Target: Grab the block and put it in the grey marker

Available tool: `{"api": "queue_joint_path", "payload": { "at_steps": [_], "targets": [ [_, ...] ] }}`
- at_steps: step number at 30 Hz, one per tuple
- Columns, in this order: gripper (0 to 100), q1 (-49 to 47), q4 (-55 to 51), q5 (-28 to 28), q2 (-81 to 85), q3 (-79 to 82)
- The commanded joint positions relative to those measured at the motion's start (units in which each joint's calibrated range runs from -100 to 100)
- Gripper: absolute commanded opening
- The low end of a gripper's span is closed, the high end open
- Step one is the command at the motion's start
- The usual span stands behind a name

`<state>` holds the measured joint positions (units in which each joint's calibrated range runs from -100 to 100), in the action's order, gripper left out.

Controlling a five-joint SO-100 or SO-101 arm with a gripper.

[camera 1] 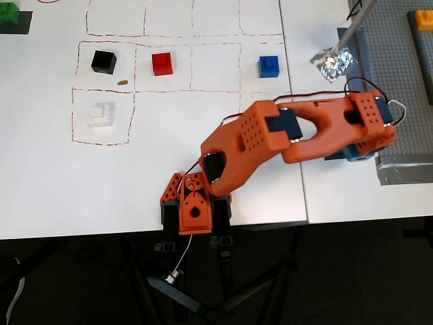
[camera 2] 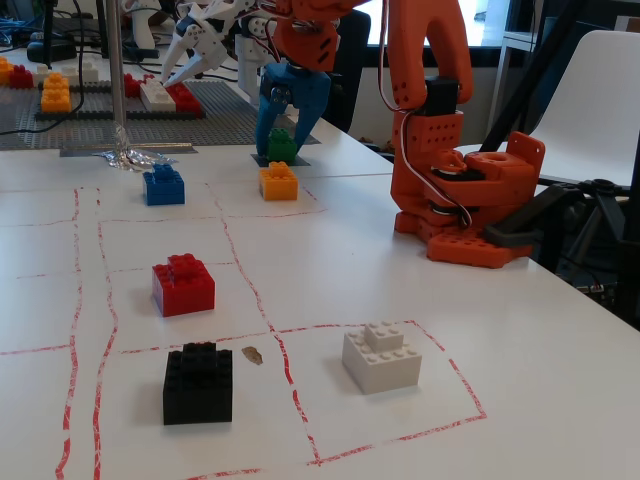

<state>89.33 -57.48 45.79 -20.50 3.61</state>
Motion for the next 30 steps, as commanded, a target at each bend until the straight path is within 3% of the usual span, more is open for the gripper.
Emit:
{"api": "queue_joint_path", "payload": {
  "at_steps": [1, 7, 16, 22, 30],
  "targets": [
    [12, 0.6, 2.6, -0.6, 1.4, -3.8],
    [23, 1.6, 2.2, 1.7, 1.8, -2.2],
    [32, 3.2, -18.0, 5.9, 6.0, -9.0],
    [31, 2.1, -37.5, 7.3, 11.7, -15.9],
    [23, -9.3, -39.1, 1.4, 26.8, -0.1]
  ]
}}
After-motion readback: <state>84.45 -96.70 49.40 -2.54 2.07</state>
